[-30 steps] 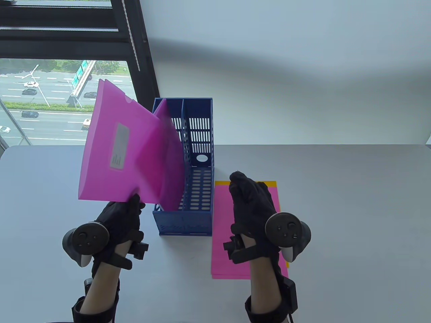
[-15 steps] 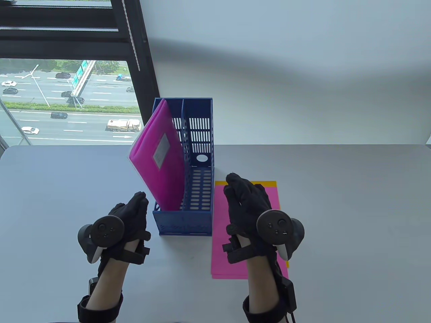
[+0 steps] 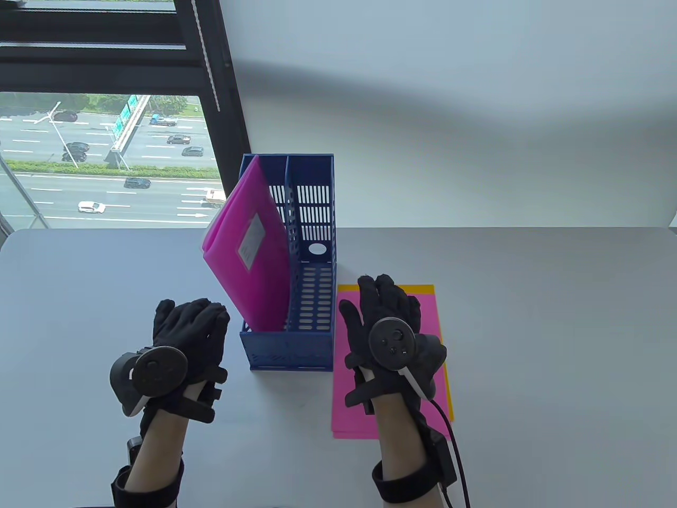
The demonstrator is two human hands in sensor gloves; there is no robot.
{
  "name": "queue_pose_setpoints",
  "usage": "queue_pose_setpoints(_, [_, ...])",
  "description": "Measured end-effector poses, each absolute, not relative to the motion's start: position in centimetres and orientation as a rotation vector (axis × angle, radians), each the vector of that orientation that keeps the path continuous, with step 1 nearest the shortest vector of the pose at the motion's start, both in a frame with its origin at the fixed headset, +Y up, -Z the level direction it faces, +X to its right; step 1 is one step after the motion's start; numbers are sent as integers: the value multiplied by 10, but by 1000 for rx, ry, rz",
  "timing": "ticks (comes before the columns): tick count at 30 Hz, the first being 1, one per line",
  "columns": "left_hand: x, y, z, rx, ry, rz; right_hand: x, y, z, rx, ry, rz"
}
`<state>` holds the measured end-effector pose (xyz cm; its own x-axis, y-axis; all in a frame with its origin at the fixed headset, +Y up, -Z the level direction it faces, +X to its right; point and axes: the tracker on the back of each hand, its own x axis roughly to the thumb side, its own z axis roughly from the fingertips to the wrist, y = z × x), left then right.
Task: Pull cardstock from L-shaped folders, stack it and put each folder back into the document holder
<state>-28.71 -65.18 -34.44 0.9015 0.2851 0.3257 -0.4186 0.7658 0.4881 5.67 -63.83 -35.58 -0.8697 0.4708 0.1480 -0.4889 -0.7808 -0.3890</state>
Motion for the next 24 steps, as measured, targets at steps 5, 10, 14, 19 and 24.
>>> queue_pose_setpoints(5, [-289,-660,-346,657,-244,232,51,-653,-358,31,-674,2598])
queue_pose_setpoints(10, [-299,-677,-356,603,-206,169,51,-683,-372,-19,-620,2680])
queue_pose_setpoints(14, [-315,-697,-371,330,-136,226,50,-704,-380,-24,-491,2720])
queue_pose_setpoints(19, [-323,-703,-374,275,-115,264,49,-716,-383,-27,-395,2760])
queue_pose_setpoints(24, [-322,-702,-373,287,-124,299,51,-723,-385,-43,-363,2794])
